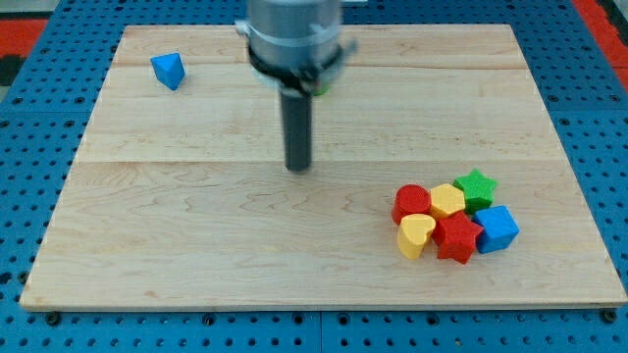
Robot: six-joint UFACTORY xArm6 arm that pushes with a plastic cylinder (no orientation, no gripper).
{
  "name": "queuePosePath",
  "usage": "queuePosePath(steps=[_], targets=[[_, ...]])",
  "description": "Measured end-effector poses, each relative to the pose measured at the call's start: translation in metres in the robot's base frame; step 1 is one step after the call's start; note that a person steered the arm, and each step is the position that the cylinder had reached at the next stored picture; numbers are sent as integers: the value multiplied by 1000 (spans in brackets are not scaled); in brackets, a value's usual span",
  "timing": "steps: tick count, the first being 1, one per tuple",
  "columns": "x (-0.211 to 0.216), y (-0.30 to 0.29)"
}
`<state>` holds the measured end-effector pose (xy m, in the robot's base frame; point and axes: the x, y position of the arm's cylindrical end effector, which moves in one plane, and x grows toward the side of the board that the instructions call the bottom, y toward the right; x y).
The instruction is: Slide the green circle right and down
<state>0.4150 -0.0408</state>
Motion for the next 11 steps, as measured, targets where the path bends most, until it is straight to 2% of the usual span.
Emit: queuePosePath(steps=[1,2,3,7,9,10,11], targets=[[-83,-30],[-116,-19],[-123,19],[-120,22],[-102,166],[-129,191],[-85,220]])
